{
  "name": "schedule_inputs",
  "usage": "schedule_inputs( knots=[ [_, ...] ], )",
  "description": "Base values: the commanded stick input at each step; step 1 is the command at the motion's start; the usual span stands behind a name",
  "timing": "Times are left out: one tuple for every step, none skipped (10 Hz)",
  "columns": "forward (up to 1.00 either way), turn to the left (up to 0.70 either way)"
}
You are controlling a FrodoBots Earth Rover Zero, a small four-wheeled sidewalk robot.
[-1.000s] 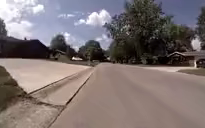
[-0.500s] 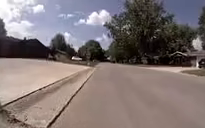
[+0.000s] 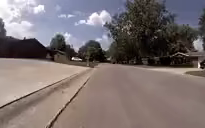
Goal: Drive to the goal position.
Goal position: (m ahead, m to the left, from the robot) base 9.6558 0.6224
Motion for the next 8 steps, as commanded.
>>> schedule_inputs(
  knots=[
    [1.00,0.00],
    [1.00,0.00],
    [1.00,0.00],
    [1.00,0.00],
    [1.00,0.00],
    [1.00,0.00],
    [1.00,0.00],
    [1.00,0.00]
  ],
)
